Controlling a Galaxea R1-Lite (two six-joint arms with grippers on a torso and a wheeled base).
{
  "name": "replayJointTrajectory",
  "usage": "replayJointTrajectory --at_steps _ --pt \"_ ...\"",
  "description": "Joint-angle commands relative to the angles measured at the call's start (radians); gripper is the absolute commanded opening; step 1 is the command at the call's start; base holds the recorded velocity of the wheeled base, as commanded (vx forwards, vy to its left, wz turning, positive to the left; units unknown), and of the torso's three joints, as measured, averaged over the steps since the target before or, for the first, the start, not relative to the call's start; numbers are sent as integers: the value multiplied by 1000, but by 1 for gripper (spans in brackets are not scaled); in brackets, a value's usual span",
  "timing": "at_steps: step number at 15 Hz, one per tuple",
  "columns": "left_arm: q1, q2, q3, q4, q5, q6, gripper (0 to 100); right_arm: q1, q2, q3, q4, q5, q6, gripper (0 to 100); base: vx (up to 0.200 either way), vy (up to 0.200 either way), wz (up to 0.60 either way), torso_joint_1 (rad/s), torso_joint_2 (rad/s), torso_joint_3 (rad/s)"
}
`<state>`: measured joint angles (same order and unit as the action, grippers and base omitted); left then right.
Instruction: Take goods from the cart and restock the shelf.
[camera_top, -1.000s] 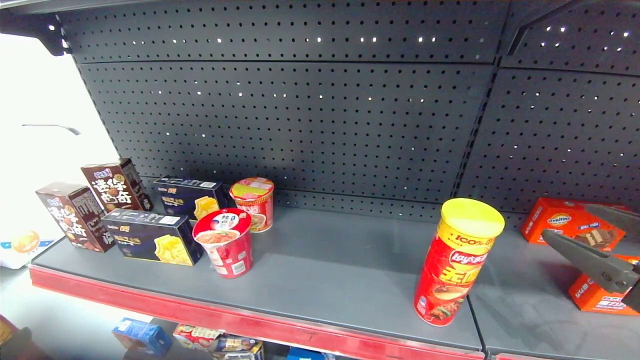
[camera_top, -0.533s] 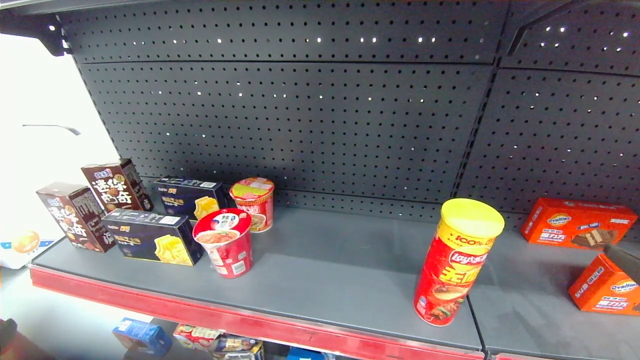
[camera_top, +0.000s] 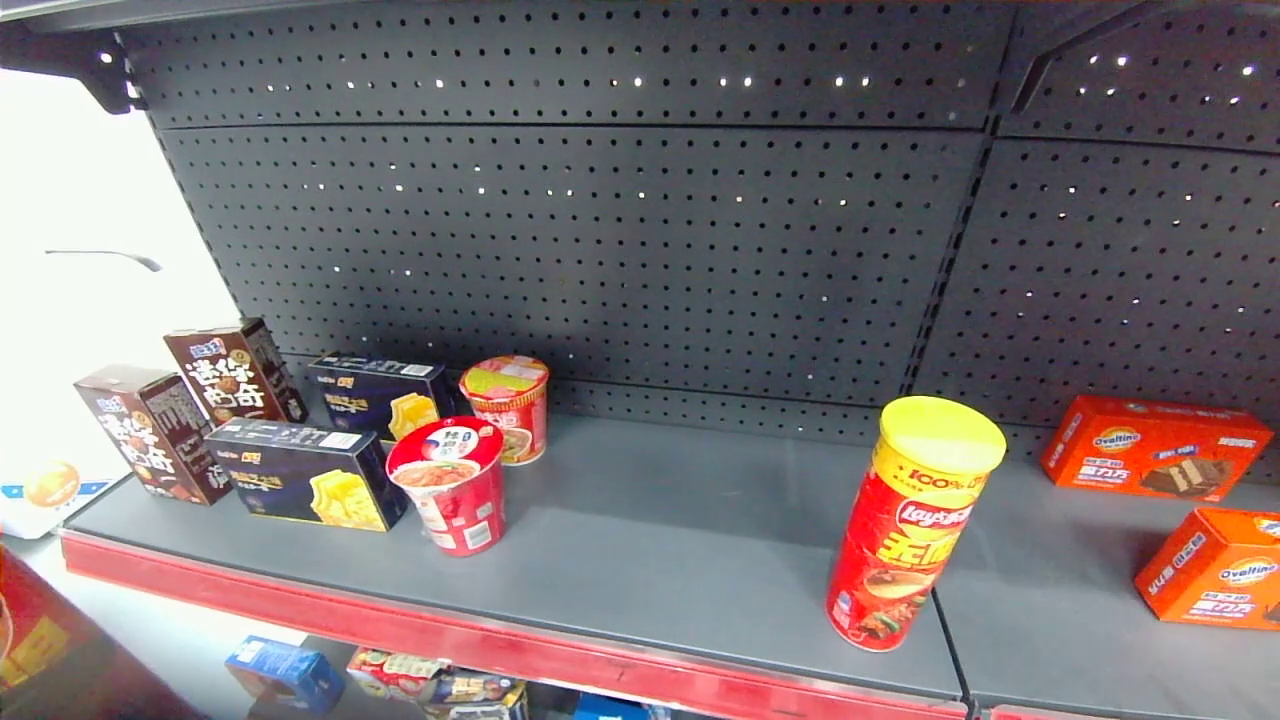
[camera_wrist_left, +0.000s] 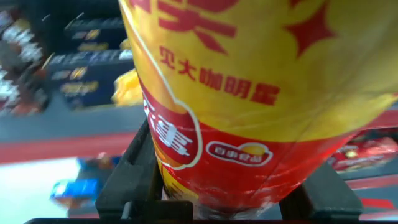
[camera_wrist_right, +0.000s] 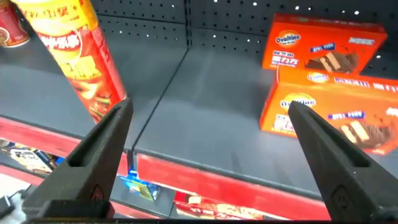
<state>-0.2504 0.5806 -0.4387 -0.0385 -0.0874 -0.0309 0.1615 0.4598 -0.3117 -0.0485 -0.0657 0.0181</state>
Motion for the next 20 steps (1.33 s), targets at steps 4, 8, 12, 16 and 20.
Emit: replayJointTrajectory --at_steps 4,8,12,16,20 --pt "-26 191 -126 -20 -37 23 0 -59 -368 203 38 -6 -6 100 0 0 0 0 0 0" --pt "-79 237 -161 -31 -48 23 0 -59 -366 312 -22 -23 -124 100 0 0 0 0 0 0" --pt "-84 271 -213 -32 -60 23 0 -60 -365 312 -21 -62 -171 100 0 0 0 0 0 0" --pt "-84 266 -206 -32 -81 19 0 -59 -366 312 -21 -55 -144 100 0 0 -150 -1 1 -1" --pt "-84 265 -204 -32 -81 19 0 -59 -365 312 -21 -55 -156 100 0 0 -300 1 -1 1"
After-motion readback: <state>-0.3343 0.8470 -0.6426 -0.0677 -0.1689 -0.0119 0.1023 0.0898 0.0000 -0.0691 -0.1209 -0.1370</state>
